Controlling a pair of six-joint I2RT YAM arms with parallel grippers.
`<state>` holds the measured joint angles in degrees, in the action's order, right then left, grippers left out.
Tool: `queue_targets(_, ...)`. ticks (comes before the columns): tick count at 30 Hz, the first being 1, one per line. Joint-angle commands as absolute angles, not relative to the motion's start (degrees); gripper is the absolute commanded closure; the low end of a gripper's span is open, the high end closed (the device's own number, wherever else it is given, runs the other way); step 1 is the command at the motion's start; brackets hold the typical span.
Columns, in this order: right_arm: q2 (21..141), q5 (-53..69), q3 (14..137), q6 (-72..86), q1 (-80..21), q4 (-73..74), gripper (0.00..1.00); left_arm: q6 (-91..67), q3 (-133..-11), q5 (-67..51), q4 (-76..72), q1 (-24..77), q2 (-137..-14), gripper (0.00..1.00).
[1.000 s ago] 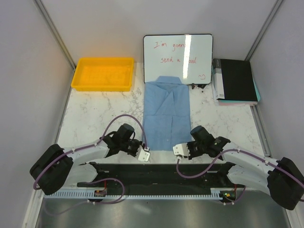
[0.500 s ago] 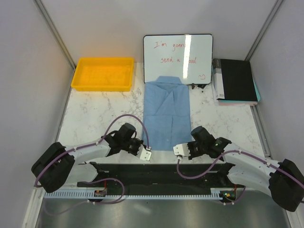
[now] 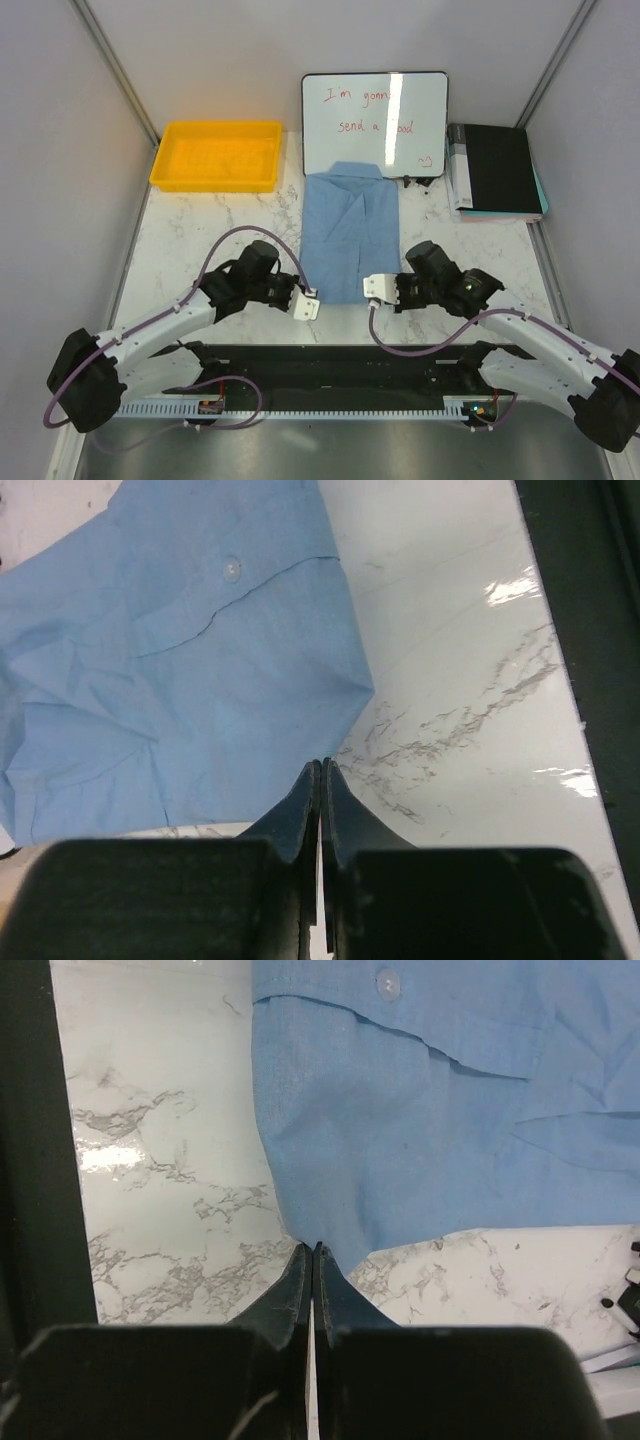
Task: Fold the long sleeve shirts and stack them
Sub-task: Fold the shirt
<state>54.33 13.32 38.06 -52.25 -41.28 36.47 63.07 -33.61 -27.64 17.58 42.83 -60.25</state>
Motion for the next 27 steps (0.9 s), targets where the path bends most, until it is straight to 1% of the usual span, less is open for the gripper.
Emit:
queue_targets(1,50.81,15.38,40.43,-51.42,-41.22,43.58,1.0,61.61,-37.7,-35.13,29.59,42.89,-56.34,0.98)
queue_targets(3,48.1,18.0,41.56,-51.5,-41.31,48.41,1.0,61.96,-40.06,-38.74,37.47,43.06,-54.06,0.98)
queue_targets(4,47.12,19.32,42.53,-50.63,-41.74,50.6,1.0,62.31,-41.04,-42.68,40.49,43.15,-53.01,0.98)
queue_targets(5,46.07,20.73,43.76,-50.02,-42.18,55.15,1.0,62.49,-41.91,-44.8,43.3,43.24,-50.74,0.98)
queue_targets(7,43.17,24.41,48.94,-51.05,-42.8,59.83,1.0,59.44,-44.47,-47.98,48.33,43.51,-47.83,0.98)
queue_targets(9,43.58,23.82,54.11,-48.51,-42.98,60.28,1.0,52.07,-46.39,-46.5,48.51,43.42,-45.97,0.98)
queue_targets(11,47.09,21.89,56.59,-48.08,-42.98,60.65,1.0,51.33,-47.37,-42.99,49.3,43.16,-46.84,0.98)
queue_targets(12,51.37,20.84,57.99,-49.64,-42.98,60.56,1.0,52.02,-47.9,-41.76,49.22,42.81,-48.59,0.98)
queue_targets(13,53.24,19.44,58.18,-51.05,-42.11,60.03,1.0,52.12,-48.16,-39.83,47.57,42.37,-50.08,0.98)
queue_targets(15,57.19,21.26,58.36,-56.13,-39.13,57.31,1.0,52.12,-49.21,-39.38,45.02,39.22,-52.9,0.98)
queue_targets(17,59.84,24.15,59.4,-58.61,-33.77,55.21,1.0,52.12,-50.27,-39.81,40.28,35.88,-58.34,0.98)
queue_targets(18,63.68,24.95,60.11,-61.15,-32.1,55.28,1.0,52.82,-52.19,-40.34,39.21,32.29,-60.8,0.98)
queue_targets(19,65.81,25.66,60.81,-62.65,-28.77,55.28,1.0,52.82,-53.43,-41.56,38.33,30.6,-65.43,0.98)
queue_targets(20,69.75,27.67,61.95,-64.41,-27.09,54.94,1.0,53.0,-54.57,-42.01,37.19,29.19,-68.26,0.98)
queue_targets(22,73.63,28.12,62.4,-67.13,-23.49,52.66,1.0,53.88,-58.26,-42.19,36.22,26.99,-72.93,0.98)
queue_targets(23,77.92,28.39,63.19,-67.58,-22.6,49.95,1.0,53.62,-58.97,-42.01,34.99,26.55,-77.39,0.98)
queue_targets(25,82.77,29.0,65.03,-67.5,-21.19,47.47,1.0,53.44,-60.81,-40.88,31.83,25.32,-81.71,0.98)
queue_targets(27,90.24,30.49,69.24,-66.8,-20.48,46.32,1.0,53.96,-62.31,-39.65,29.63,24.17,-87.95,0.98)
